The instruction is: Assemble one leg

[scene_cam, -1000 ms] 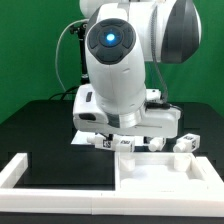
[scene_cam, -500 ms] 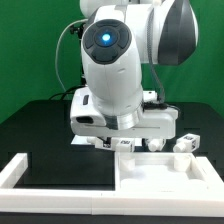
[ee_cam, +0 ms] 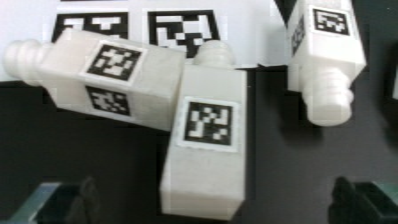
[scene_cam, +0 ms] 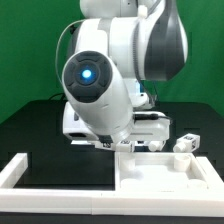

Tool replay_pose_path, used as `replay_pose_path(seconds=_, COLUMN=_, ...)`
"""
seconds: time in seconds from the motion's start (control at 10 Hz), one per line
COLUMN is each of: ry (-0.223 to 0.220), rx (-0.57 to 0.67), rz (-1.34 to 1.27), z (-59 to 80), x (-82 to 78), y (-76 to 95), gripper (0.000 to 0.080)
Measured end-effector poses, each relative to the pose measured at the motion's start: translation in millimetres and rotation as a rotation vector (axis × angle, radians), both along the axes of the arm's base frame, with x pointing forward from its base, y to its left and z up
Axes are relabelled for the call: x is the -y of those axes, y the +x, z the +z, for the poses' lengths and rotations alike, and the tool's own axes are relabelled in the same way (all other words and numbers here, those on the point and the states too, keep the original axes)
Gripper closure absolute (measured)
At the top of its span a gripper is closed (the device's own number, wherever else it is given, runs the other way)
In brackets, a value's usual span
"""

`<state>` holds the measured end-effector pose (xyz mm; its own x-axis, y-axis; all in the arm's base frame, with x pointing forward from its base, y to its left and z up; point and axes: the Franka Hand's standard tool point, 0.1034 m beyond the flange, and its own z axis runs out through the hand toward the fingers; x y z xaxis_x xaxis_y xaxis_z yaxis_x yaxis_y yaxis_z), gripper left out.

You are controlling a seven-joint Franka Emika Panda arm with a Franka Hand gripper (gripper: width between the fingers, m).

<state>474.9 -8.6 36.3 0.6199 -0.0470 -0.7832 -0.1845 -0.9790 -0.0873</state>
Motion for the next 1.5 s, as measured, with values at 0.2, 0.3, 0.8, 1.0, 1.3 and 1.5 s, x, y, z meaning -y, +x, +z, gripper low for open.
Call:
replay_pose_path(seconds=0.2, ry=0.0, rx=-0.001, rz=-0.002, z=-0.4, x=0.8, y=-0.4, gripper=0.0151)
replay_pose_path(seconds=0.3, ry=-0.002, rx=-0.005, rz=-0.004, z=-1.1, x=0.8, y=-1.5, gripper=0.0151)
replay_pose_path(seconds=0.8, ry=-0.061, rx=-0.188, rz=-0.043, z=-23.1, x=-5.9, y=-21.8, gripper=0.0151)
replay_pose_path(seconds=1.0, ry=-0.063, rx=-0.177, rz=-0.043, z=-23.7, x=-5.7, y=-21.7, gripper=0.0151)
replay_pose_path(seconds=1.3, ry=-0.063, rx=-0.176, rz=-0.043, z=-23.9, x=-5.6, y=-21.6, gripper=0.0416)
replay_pose_path(seconds=1.5, ry=-0.064, rx=-0.163, rz=-0.043, z=-23.8, x=-5.5, y=-19.4, gripper=0.0517)
